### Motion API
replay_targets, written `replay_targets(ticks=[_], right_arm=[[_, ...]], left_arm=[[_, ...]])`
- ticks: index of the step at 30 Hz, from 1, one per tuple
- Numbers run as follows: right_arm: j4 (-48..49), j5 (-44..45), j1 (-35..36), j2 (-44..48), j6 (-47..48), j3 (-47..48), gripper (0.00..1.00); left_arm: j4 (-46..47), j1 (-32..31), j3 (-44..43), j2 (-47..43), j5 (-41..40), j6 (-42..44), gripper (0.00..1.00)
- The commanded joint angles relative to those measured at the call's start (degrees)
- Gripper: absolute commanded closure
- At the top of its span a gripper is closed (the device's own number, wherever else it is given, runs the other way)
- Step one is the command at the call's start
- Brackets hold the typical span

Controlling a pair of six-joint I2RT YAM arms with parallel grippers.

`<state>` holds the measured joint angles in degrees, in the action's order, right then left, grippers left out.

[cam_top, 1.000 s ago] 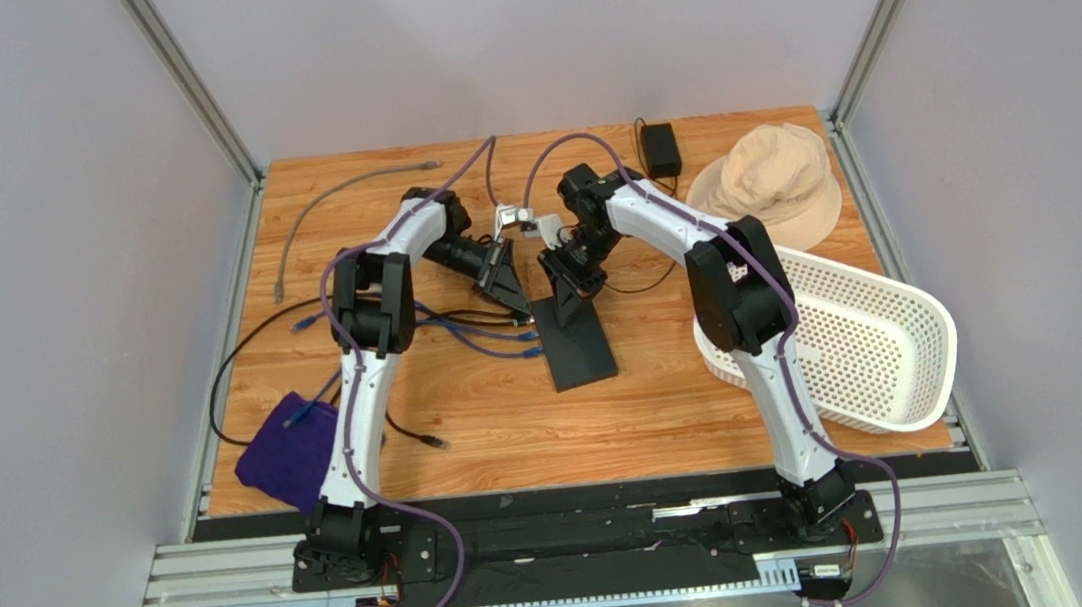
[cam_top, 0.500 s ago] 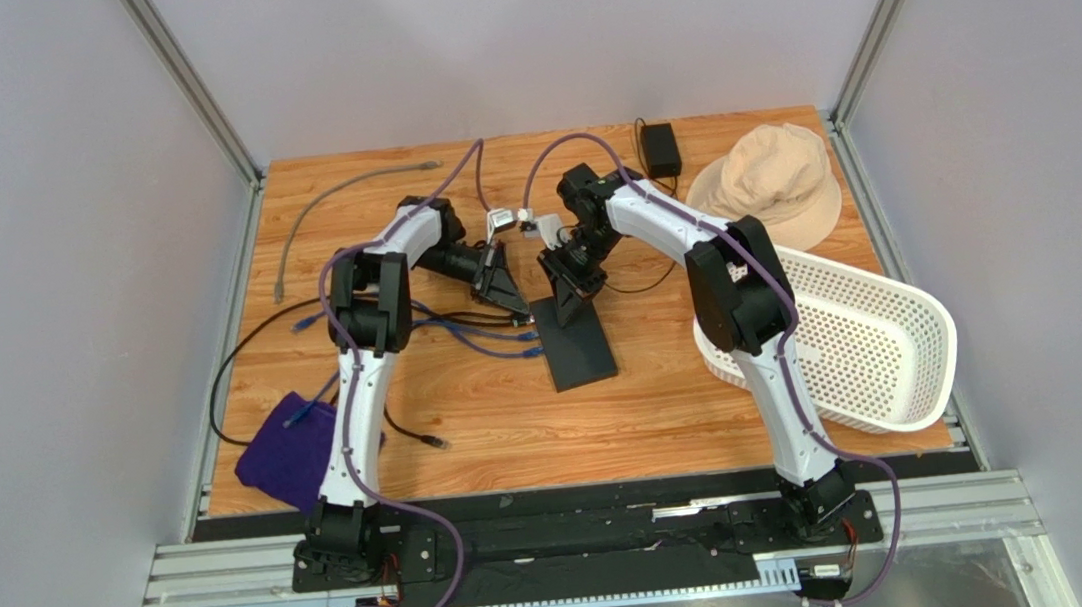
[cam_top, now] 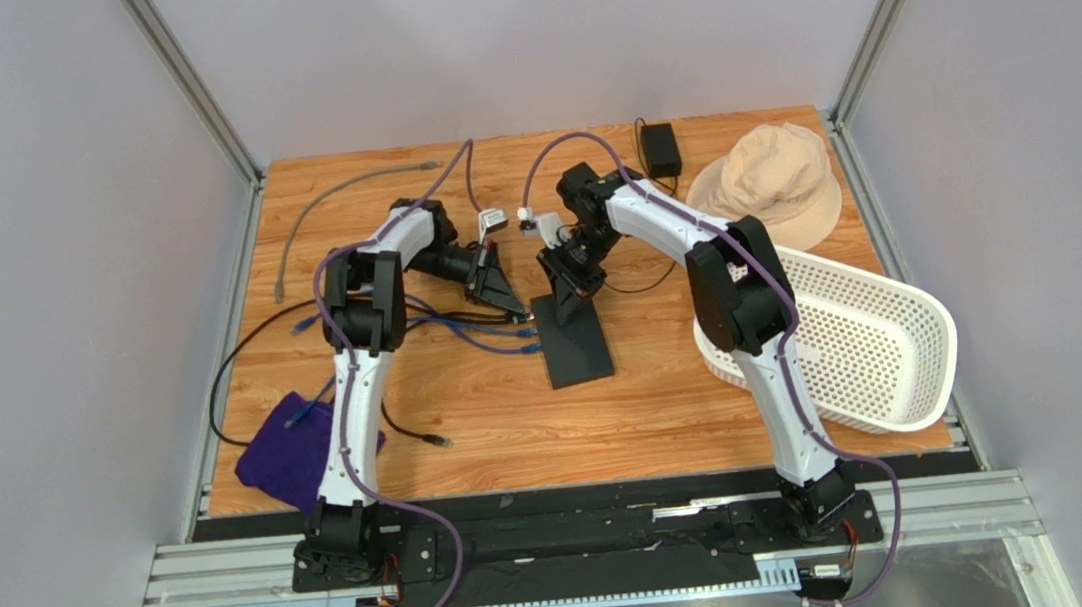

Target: Pull the plug from the switch port

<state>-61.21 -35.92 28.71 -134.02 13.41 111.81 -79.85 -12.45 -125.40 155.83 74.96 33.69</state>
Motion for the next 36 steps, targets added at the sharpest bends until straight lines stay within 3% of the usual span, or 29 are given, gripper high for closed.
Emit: replay_targets(ticks=[1,10,16,25,31,36], right_arm=[[2.9,8.9,0.4,-2.1,3.6,-1.2,0.85],[3.0,9.5,0.8,-1.6,4.0,-1.8,0.84],[3.0,9.8,0.8,-1.2,4.3,-2.1,0.84],[3.0,10.5,1.3,-0.8,4.5,-2.2,0.84],[3.1,11.0,1.6,-0.6,4.7,-2.6,0.84],[3.1,11.2,1.8,-0.5,4.9,-2.6,0.84]], left_arm=[[-16.4,0.6,3.8,-2.3,-6.8,5.9,1.00],[-15.2,3.7,-10.3,-0.4,-8.7,-1.2,1.00],[-4.7,6.8,-12.3,-5.3,-14.7,-8.2,1.00],[8.9,13.9,-21.1,-5.6,-28.7,-17.5,1.00],[17.0,17.4,-24.4,-8.5,-35.6,-15.9,1.00],[26.4,17.5,-23.7,-11.3,-46.6,-10.1,1.00]])
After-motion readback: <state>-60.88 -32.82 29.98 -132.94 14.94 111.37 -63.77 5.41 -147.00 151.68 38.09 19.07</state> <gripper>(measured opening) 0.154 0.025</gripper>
